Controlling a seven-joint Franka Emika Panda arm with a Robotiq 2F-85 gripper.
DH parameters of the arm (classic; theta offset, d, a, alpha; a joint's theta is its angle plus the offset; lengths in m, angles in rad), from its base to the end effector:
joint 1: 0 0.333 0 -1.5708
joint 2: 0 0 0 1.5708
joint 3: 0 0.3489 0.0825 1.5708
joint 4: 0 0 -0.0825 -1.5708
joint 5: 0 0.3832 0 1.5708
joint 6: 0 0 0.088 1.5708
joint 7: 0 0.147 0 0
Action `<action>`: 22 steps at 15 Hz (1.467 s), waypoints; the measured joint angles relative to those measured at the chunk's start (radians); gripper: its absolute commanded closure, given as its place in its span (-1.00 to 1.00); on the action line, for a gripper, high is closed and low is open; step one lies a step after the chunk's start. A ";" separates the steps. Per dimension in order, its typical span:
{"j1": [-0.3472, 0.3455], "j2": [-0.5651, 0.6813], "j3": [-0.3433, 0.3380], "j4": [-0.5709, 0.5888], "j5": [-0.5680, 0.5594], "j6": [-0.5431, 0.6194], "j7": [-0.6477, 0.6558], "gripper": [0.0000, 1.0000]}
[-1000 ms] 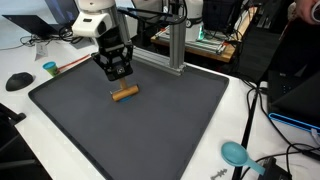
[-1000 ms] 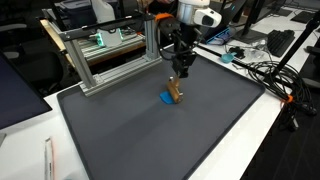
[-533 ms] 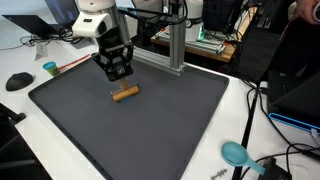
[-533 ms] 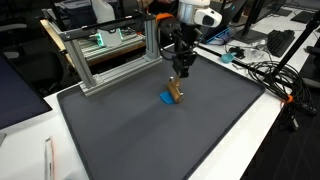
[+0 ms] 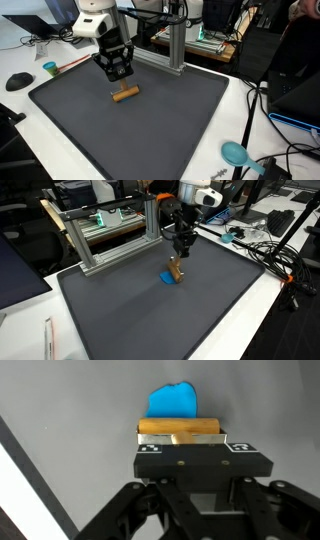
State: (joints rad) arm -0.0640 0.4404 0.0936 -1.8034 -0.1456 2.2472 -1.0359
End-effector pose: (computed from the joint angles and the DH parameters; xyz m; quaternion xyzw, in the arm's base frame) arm 0.6634 0.0067 0.2937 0.8393 0.5424 -0.0150 0.0340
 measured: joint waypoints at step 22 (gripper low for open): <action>-0.042 -0.486 -0.087 -0.262 0.112 -0.049 0.590 0.55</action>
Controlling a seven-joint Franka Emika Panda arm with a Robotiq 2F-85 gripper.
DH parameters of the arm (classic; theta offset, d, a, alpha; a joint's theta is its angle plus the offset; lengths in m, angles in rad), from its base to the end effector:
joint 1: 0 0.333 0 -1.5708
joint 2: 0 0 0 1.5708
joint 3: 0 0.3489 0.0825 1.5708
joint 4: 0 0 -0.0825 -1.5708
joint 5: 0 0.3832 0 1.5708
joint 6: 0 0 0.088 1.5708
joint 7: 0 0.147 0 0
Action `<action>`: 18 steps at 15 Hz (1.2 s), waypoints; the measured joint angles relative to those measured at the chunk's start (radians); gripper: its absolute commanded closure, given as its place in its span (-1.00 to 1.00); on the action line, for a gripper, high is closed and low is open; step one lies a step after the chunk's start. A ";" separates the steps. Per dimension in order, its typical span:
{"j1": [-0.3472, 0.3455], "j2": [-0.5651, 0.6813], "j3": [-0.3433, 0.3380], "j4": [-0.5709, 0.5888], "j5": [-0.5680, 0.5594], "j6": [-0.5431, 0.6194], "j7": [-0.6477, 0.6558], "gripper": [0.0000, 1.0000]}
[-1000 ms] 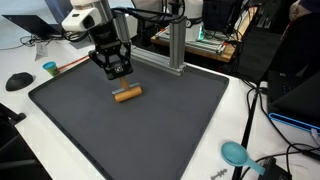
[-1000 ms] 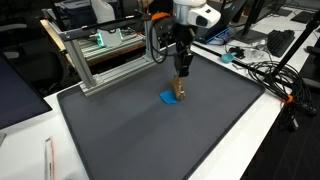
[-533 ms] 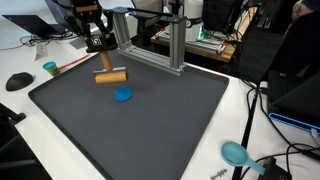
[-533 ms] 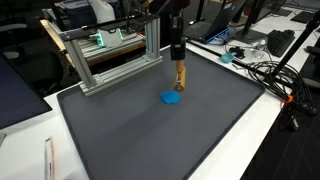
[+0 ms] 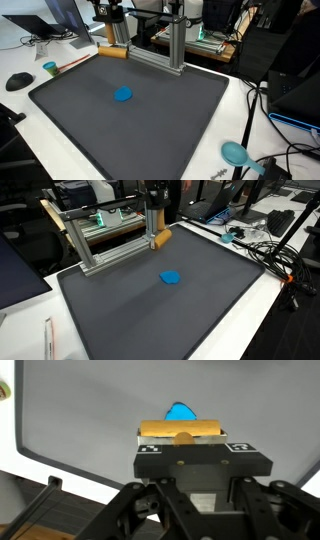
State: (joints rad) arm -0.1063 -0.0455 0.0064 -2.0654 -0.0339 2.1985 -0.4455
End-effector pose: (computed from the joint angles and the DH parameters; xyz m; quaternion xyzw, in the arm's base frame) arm 0.5573 -0.0581 0.4642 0.9795 0.1798 0.0819 0.0382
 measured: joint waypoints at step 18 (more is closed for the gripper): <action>0.064 -0.482 -0.004 -0.395 -0.014 -0.159 0.384 0.55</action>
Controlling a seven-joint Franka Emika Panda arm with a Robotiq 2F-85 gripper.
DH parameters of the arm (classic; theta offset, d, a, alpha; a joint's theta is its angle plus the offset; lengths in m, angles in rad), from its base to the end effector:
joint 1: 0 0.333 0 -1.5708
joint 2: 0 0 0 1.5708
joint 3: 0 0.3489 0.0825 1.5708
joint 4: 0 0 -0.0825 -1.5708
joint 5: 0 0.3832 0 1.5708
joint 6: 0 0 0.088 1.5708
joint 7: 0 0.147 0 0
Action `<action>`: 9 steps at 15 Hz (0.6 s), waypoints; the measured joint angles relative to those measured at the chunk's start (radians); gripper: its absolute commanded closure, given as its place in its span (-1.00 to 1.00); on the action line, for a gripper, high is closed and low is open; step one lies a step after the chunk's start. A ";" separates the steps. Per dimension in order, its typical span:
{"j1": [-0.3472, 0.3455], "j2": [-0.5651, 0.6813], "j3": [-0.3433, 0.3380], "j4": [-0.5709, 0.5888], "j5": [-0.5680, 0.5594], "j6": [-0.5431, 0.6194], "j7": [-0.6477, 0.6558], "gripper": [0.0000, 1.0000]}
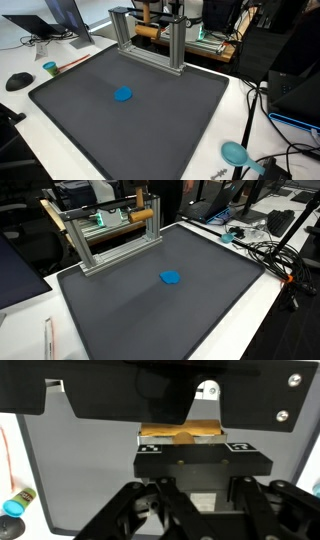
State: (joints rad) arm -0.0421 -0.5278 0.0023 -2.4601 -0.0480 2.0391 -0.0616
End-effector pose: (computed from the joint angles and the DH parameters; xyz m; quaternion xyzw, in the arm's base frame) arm 0.3859 -0.0197 0.4809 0.9981 0.0204 0.0521 0.0252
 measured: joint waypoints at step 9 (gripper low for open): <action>0.041 -0.011 0.023 -0.081 0.016 -0.001 0.109 0.55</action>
State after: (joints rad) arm -0.0012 -0.5388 0.0252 -2.5413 -0.0318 2.0379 0.0478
